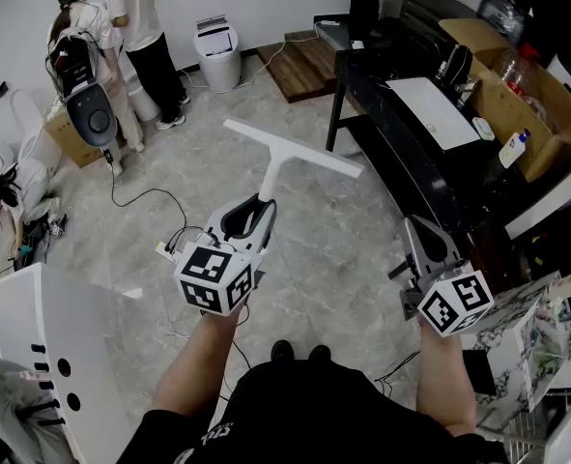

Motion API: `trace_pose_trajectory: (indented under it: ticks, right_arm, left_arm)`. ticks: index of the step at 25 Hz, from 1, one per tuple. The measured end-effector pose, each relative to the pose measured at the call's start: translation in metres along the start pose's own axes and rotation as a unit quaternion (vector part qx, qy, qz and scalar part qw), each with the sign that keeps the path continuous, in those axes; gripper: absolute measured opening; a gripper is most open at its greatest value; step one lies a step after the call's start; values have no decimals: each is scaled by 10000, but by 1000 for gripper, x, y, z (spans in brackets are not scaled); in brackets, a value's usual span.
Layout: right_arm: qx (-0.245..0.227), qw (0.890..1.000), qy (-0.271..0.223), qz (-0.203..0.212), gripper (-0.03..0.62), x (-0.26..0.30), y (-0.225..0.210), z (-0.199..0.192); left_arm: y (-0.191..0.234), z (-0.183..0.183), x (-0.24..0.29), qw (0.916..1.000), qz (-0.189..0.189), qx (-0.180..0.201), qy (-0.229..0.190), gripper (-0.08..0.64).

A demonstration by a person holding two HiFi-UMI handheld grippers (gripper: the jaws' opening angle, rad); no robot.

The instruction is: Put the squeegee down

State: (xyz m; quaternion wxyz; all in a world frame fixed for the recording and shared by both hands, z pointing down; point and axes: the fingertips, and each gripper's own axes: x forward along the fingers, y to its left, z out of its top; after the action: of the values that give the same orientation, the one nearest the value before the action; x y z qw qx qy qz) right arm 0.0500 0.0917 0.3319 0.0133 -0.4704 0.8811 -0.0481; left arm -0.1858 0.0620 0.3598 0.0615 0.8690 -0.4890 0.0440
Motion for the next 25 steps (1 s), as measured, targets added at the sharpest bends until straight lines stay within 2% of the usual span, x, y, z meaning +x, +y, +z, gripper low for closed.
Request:
trace_pose_trajectory:
  ticks: [10, 13, 25]
  right_arm:
    - [162, 9998, -33, -59, 3, -23, -19, -7]
    - [237, 9997, -101, 25, 3, -32, -24, -3]
    - [237, 9991, 139, 338, 6, -65, -38, -15]
  left_arm:
    - [-22, -9, 5, 10000, 42, -25, 66, 103]
    - [-28, -8, 6, 9999, 65, -89, -9, 103]
    - [-74, -4, 22, 9998, 50, -92, -141, 103]
